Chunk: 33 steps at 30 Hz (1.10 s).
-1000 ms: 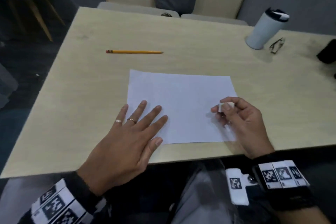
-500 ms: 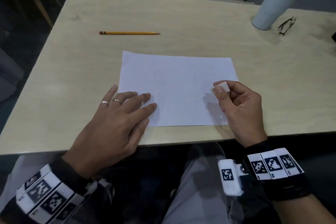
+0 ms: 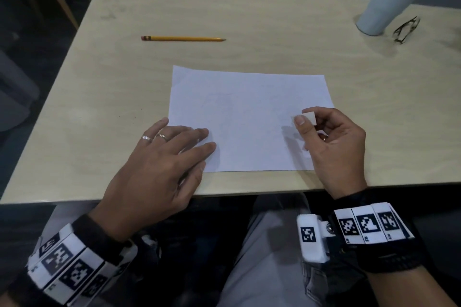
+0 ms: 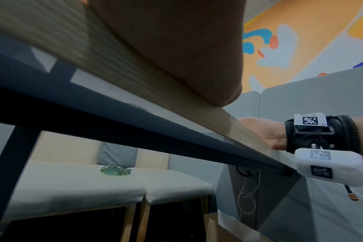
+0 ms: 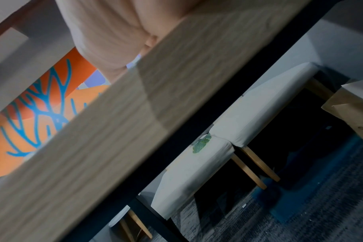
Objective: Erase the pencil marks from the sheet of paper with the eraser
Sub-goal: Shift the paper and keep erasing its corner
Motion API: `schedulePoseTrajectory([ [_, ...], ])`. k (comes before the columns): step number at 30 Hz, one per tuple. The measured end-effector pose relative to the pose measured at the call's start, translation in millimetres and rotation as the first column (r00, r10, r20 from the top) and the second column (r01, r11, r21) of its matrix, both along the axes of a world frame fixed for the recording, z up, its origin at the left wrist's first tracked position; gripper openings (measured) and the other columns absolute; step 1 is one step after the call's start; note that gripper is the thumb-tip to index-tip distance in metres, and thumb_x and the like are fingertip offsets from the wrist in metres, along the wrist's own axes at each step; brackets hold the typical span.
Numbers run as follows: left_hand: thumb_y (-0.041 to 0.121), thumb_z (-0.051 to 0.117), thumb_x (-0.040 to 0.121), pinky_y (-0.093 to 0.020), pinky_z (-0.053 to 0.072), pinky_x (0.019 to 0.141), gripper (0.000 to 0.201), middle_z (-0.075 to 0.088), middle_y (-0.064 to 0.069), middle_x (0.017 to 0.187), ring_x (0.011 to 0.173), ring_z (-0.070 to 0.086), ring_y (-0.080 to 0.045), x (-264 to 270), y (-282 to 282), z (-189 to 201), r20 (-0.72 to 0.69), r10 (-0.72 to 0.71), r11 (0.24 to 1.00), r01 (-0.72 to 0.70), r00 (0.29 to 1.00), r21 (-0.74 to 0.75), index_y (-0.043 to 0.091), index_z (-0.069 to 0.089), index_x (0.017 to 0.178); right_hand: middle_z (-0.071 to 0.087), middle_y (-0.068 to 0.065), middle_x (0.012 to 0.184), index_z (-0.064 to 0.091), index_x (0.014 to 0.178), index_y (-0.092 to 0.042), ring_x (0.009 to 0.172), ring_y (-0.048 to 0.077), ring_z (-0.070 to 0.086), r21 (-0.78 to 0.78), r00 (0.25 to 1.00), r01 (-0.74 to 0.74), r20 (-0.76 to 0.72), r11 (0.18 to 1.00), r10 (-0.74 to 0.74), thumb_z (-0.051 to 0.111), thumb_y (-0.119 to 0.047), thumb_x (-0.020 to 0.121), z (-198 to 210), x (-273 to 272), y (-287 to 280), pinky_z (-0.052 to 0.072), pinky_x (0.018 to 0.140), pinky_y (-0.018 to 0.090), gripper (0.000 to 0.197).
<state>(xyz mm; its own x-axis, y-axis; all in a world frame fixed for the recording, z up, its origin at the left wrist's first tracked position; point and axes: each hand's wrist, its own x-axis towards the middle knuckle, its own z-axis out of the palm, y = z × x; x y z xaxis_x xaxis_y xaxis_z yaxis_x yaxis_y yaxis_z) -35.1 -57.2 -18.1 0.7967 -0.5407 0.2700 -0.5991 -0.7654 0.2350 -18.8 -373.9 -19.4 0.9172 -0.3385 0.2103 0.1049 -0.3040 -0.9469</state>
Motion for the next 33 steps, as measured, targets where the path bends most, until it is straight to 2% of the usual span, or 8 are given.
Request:
schedulePoseTrajectory([
  [4, 0.028, 0.058, 0.1, -0.055, 0.032, 0.121, 0.037, 0.063, 0.0, 0.146, 0.128, 0.06, -0.027, 0, 0, 0, -0.002, 0.006, 1.0, -0.006, 1.0, -0.016, 0.022, 0.071, 0.134, 0.075, 0.001, 0.096, 0.075, 0.103, -0.016, 0.08, 0.019, 0.064, -0.024, 1.0, -0.012, 0.003, 1.0, 0.012, 0.079, -0.021, 0.099, -1, -2, -1, 0.056, 0.07, 0.055, 0.008],
  [9, 0.03, 0.059, 0.1, -0.055, 0.032, 0.121, 0.035, 0.063, 0.002, 0.145, 0.127, 0.061, -0.027, -1, -1, 0, -0.001, 0.023, 0.999, -0.023, 1.0, -0.035, 0.025, 0.072, 0.132, 0.077, 0.012, 0.094, 0.075, 0.101, -0.009, 0.075, 0.035, 0.067, -0.08, 0.998, -0.064, -0.013, 0.995, 0.063, 0.08, -0.017, 0.098, 1, -2, 4, 0.053, 0.067, 0.03, 0.01],
  [11, 0.031, 0.059, 0.1, -0.055, 0.032, 0.12, 0.034, 0.064, 0.003, 0.144, 0.127, 0.061, -0.026, 0, -1, -1, 0.0, 0.025, 0.999, -0.025, 1.0, -0.041, 0.025, 0.072, 0.132, 0.076, 0.013, 0.092, 0.076, 0.1, -0.009, 0.069, 0.029, 0.062, -0.116, 0.996, -0.086, -0.017, 0.99, 0.084, 0.08, -0.019, 0.097, 1, -2, 6, 0.049, 0.062, 0.024, 0.011],
  [16, 0.031, 0.058, 0.101, -0.055, 0.032, 0.12, 0.033, 0.065, 0.002, 0.142, 0.125, 0.062, -0.027, -1, 0, -1, 0.003, 0.028, 0.998, -0.028, 1.0, -0.052, 0.024, 0.073, 0.129, 0.075, 0.017, 0.093, 0.075, 0.1, -0.015, 0.076, 0.044, 0.066, -0.162, 0.996, -0.09, 0.0, 0.983, 0.092, 0.08, -0.022, 0.098, 3, 0, 9, 0.046, 0.059, 0.025, 0.009],
  [21, 0.031, 0.057, 0.101, -0.055, 0.033, 0.119, 0.032, 0.066, 0.003, 0.141, 0.125, 0.062, -0.026, -1, 0, -2, 0.001, 0.026, 0.998, -0.026, 1.0, -0.063, 0.025, 0.074, 0.128, 0.072, 0.018, 0.092, 0.074, 0.104, -0.008, 0.066, 0.016, 0.056, -0.176, 0.996, -0.074, 0.025, 0.982, 0.08, 0.08, -0.02, 0.098, 3, -4, 10, 0.042, 0.057, 0.018, 0.014],
  [26, 0.032, 0.059, 0.1, -0.055, 0.033, 0.119, 0.03, 0.066, 0.007, 0.138, 0.122, 0.062, -0.024, 1, -3, 0, -0.027, 0.046, 0.994, -0.048, 0.999, -0.1, 0.028, 0.074, 0.125, 0.07, 0.018, 0.089, 0.074, 0.102, -0.005, 0.066, 0.029, 0.057, -0.193, 0.993, -0.072, 0.079, 0.979, 0.088, 0.08, -0.015, 0.098, 3, -11, 12, 0.044, 0.058, 0.02, 0.013],
  [30, 0.034, 0.062, 0.098, -0.053, 0.033, 0.118, 0.023, 0.069, 0.012, 0.129, 0.115, 0.065, -0.021, 5, -7, 3, -0.064, 0.087, 0.985, -0.095, 0.994, -0.146, 0.03, 0.077, 0.114, 0.069, 0.014, 0.088, 0.071, 0.103, -0.005, 0.068, 0.019, 0.059, -0.14, 0.988, 0.037, 0.154, 0.989, -0.015, 0.078, -0.013, 0.099, 3, -19, 7, 0.047, 0.064, 0.024, 0.011],
  [33, 0.03, 0.063, 0.095, -0.05, 0.038, 0.108, 0.012, 0.067, 0.008, 0.11, 0.098, 0.063, -0.027, 8, -24, 10, -0.045, 0.17, 0.978, -0.174, 0.984, -0.112, 0.026, 0.073, 0.097, 0.068, 0.01, 0.087, 0.07, 0.105, -0.007, 0.071, 0.017, 0.057, -0.045, 0.987, 0.095, 0.135, 0.994, -0.088, 0.077, -0.014, 0.1, 3, -18, 2, 0.048, 0.065, 0.024, 0.011],
])
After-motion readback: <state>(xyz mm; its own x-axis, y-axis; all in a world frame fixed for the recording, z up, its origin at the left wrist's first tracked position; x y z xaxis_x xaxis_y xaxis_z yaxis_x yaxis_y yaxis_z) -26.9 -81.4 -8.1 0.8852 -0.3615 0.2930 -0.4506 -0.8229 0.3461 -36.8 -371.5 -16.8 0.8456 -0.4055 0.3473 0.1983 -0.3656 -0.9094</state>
